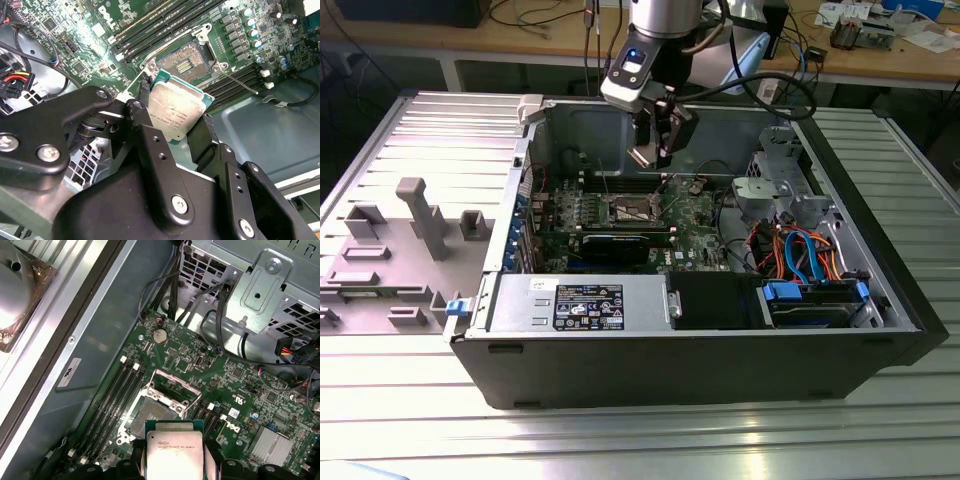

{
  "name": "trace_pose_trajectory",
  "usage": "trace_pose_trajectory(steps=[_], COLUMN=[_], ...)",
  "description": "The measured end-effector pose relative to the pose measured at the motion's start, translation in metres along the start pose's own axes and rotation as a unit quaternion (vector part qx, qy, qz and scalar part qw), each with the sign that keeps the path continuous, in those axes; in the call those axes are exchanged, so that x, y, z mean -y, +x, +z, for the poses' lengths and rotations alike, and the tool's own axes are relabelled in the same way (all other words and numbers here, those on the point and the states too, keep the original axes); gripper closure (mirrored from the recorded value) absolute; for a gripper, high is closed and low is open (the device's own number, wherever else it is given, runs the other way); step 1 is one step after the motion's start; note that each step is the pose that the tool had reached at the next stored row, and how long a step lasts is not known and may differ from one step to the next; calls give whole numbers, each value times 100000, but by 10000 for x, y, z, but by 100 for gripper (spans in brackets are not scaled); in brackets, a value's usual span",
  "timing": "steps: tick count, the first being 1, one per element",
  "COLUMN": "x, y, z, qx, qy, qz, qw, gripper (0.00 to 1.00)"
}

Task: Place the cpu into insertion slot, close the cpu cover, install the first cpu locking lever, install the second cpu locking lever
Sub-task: 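Place the cpu into insertion slot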

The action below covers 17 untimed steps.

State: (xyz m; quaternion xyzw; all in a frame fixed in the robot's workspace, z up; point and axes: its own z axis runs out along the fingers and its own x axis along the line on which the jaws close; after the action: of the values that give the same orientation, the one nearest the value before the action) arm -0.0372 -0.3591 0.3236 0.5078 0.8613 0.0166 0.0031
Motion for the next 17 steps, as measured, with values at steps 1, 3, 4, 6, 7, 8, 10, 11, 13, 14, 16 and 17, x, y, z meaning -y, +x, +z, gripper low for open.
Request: trace_pose_trajectory(steps=[1,3,4,6,7,8,10,11,13,14,16,17], x=[0,0,0,0,0,0,0,1,1,1,1,1], y=[0,0,0,0,0,0,0,0,0,0,0,0], z=[2,4,5,8,10,12,15,18,23,25,29,31], qx=[9,17,23,32,38,43,52,65,81,87,105,114], qy=[0,-3,-4,-9,-10,-13,-19,-18,-23,-28,-35,-38], qz=[209,475,651,957,1081,1344,1652,1912,2508,2739,3272,3500], qw=[100000,99999,99998,99995,99994,99991,99986,99982,99969,99962,99946,99939], gripper=[45,45,45,45,45,45,45,45,45,45,45,45])
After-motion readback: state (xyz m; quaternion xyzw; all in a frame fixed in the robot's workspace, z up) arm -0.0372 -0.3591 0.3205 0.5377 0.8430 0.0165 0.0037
